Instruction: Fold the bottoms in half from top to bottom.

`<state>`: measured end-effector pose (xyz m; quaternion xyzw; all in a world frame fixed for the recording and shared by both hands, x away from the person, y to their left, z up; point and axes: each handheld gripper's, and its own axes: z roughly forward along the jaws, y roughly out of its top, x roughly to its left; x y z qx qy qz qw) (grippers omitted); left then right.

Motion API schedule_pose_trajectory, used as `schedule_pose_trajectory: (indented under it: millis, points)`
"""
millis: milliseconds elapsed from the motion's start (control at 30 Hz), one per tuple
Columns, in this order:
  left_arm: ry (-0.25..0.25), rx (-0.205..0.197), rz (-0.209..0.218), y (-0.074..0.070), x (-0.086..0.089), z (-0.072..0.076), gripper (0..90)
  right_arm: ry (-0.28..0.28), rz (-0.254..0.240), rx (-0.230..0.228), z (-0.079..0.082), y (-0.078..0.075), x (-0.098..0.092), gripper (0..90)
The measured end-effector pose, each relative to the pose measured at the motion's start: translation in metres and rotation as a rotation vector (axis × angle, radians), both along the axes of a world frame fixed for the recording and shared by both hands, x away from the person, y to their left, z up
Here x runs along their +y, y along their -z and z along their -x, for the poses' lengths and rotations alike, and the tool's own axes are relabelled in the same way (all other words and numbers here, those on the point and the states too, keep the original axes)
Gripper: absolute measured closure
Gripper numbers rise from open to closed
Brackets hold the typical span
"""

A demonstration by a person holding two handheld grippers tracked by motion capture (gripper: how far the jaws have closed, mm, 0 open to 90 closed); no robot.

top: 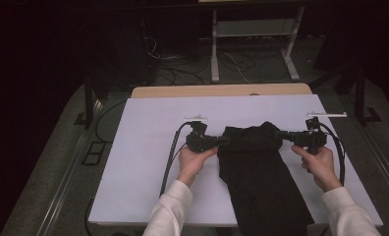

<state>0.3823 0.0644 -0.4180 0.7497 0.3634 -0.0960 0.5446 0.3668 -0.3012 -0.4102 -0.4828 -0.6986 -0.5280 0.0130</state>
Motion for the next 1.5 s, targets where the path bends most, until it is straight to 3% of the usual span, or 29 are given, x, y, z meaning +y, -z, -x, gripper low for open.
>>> schedule_pose_trajectory:
  millis: [367, 500, 1033, 1300, 1400, 1500]
  points:
    - [0.037, 0.002, -0.008, -0.001, -0.003, 0.018, 86.4, -0.013, 0.018, -0.003, 0.017, -0.001, -0.004, 84.8]
    - [0.073, 0.003, -0.023, -0.001, -0.005, 0.024, 86.4, -0.018, 0.026, 0.001, 0.022, -0.001, -0.006, 84.8]
    - [0.126, 0.025, -0.043, 0.013, -0.004, 0.045, 86.5, -0.062, 0.078, 0.025, 0.043, 0.004, -0.006, 84.8]
    - [0.177, 0.025, -0.064, 0.017, -0.007, 0.053, 86.4, -0.077, 0.098, 0.051, 0.052, 0.009, -0.01, 84.7]
    - [0.203, 0.019, -0.099, 0.02, -0.009, 0.057, 86.5, -0.081, 0.099, 0.059, 0.055, 0.011, -0.011, 84.7]
    - [0.215, 0.029, -0.103, 0.023, -0.01, 0.057, 86.4, -0.095, 0.115, 0.068, 0.057, 0.012, -0.01, 84.7]
